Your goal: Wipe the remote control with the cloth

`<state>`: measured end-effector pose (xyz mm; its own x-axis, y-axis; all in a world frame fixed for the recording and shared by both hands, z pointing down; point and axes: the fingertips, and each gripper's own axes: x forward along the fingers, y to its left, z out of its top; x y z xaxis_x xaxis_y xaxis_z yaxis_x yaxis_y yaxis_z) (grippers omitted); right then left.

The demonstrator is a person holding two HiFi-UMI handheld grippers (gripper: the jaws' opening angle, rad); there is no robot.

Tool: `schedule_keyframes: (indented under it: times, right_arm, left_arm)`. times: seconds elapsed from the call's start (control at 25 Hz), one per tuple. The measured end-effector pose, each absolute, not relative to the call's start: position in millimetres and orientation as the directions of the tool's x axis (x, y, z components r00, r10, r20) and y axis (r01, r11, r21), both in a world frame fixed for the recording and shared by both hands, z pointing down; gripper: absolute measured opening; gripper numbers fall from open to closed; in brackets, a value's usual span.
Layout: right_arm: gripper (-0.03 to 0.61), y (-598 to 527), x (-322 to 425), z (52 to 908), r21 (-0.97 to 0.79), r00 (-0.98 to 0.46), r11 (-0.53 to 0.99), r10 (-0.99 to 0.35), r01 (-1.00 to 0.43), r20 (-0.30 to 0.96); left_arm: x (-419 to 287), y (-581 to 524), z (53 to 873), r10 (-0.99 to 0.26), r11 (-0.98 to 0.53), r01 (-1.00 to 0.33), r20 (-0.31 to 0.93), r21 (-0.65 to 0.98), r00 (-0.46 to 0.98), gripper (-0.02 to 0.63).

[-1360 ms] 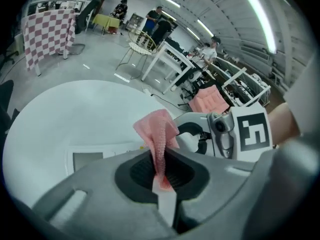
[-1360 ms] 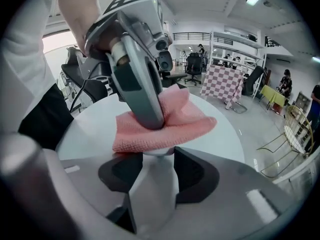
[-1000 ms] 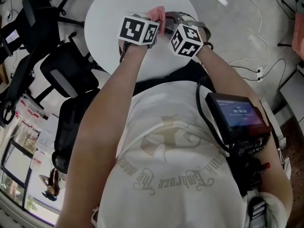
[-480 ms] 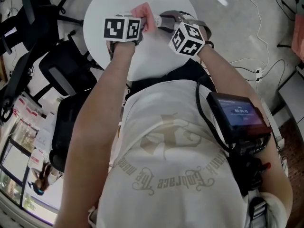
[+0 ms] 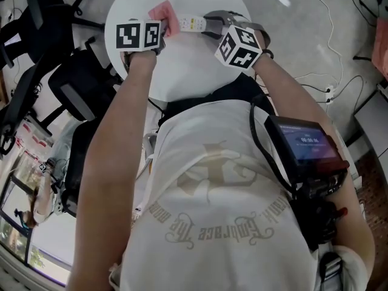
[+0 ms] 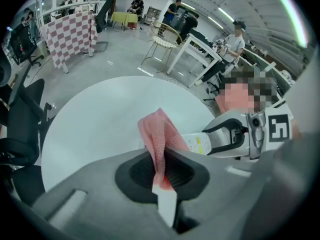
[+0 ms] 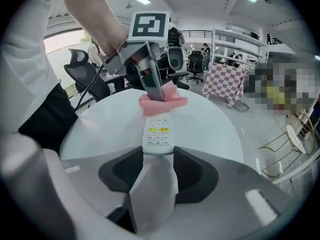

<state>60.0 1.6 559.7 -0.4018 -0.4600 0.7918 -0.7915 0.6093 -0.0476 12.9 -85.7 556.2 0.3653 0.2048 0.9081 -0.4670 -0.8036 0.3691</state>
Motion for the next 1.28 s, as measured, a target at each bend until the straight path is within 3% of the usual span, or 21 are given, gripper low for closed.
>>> schedule_keyframes:
  times: [0.4, 0.88, 1.28]
  right_arm:
    - [0.199, 4, 61, 559, -0.052, -0.401, 0.602, -0.462, -0.797, 0.791]
    - [0.199, 4, 64, 560, -0.050, -0.389, 0.593, -0.459, -0.804, 0.799]
    - [0.199, 5, 63, 560, -0.058, -0.393, 0.588, -0.461, -0.807, 0.796]
  left_arm:
    - [-19, -119, 564, 0.179, -0.794, -0.508, 0.927, 0.333, 0.329, 0.020]
    - [38, -57, 551, 0.295, -0.858, -0.292, 0.872, 0.422, 0.392, 0.020]
    - [75, -8, 532, 0.439, -0.790, -0.189, 0.754, 0.583, 0.489, 0.020]
